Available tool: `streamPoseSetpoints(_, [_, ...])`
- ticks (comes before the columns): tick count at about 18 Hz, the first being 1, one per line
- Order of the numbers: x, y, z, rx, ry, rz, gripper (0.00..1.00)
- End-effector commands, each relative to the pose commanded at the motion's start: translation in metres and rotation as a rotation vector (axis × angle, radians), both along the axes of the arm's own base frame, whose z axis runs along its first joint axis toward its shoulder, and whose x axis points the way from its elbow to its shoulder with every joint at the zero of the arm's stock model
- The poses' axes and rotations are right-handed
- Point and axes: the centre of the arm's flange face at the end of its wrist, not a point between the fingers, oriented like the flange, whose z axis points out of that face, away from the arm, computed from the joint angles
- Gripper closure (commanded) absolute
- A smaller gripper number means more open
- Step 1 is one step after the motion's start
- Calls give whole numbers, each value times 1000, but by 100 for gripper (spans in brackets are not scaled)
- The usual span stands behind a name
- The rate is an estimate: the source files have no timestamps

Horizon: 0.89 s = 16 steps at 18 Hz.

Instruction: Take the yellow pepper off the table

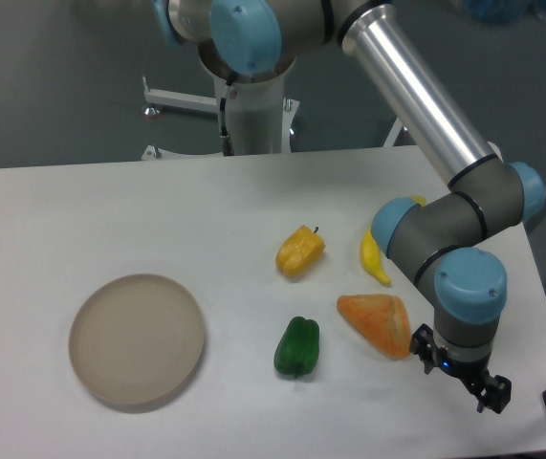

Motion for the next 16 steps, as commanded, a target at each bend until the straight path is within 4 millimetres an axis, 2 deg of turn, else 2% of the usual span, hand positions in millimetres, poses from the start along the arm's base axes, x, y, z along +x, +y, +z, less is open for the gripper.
streamPoseSetpoints(9, [5, -2, -2, -8, -12, 28, 0])
streamPoseSetpoints(16, [33, -15, 6, -34, -44, 42, 0])
